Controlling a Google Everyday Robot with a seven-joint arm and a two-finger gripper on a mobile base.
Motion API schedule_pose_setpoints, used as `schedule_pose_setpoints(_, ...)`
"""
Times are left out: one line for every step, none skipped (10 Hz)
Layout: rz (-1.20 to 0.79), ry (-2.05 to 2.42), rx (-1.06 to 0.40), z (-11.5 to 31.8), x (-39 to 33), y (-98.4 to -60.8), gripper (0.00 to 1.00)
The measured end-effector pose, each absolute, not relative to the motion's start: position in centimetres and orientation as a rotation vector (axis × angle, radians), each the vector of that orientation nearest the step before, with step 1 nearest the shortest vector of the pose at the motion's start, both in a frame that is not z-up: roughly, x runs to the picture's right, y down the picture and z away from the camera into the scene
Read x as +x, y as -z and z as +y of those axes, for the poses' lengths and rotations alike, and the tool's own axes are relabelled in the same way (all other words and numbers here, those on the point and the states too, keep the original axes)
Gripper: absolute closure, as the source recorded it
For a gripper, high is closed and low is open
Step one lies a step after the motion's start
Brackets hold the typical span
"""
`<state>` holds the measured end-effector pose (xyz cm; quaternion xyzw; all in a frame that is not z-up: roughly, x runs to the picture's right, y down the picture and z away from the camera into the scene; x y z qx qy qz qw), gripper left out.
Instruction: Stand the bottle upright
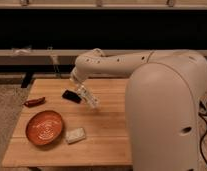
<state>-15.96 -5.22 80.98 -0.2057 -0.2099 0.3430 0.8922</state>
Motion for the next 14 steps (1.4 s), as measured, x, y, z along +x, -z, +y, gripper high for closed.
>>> schedule_pose_setpoints(-0.514, -0.677, -0.41, -6.0, -16.1, -81.6, 0.84)
schedule_pose_setpoints(-0.619, -0.63, -0.392, -7.3, -16.0, -82.3, 0.84)
schedule_pose_setpoints(-0.68, -0.591, -0.388, -7.8, -16.1, -82.6, 0.84)
schedule_pose_setpoints(-0.717, -0.572, -0.386, -8.3, -16.2, -82.8, 0.84)
schedule_pose_setpoints(-0.747, -0.567, -0.387, -8.7, -16.0, -83.0, 0.84)
schedule_pose_setpoints(-0.777, -0.571, -0.378, -9.4, -15.4, -83.3, 0.84)
schedule_pose_setpoints(-0.79, -0.576, -0.376, -9.6, -15.1, -83.6, 0.84)
schedule_pose_setpoints(-0.806, -0.588, -0.371, -10.2, -14.9, -83.8, 0.84)
schedule_pose_setpoints(-0.813, -0.604, -0.371, -10.3, -14.5, -84.2, 0.84)
schedule_pose_setpoints(-0.821, -0.628, -0.367, -10.7, -13.8, -84.6, 0.84)
schedule_pose_setpoints(-0.831, -0.649, -0.368, -10.9, -13.4, -84.9, 0.84)
schedule_pose_setpoints(-0.845, -0.669, -0.37, -11.0, -13.2, -85.1, 0.84)
schedule_pose_setpoints(-0.855, -0.691, -0.371, -11.1, -12.8, -85.4, 0.84)
schedule_pose_setpoints(-0.861, -0.707, -0.371, -11.0, -12.4, -85.6, 0.84)
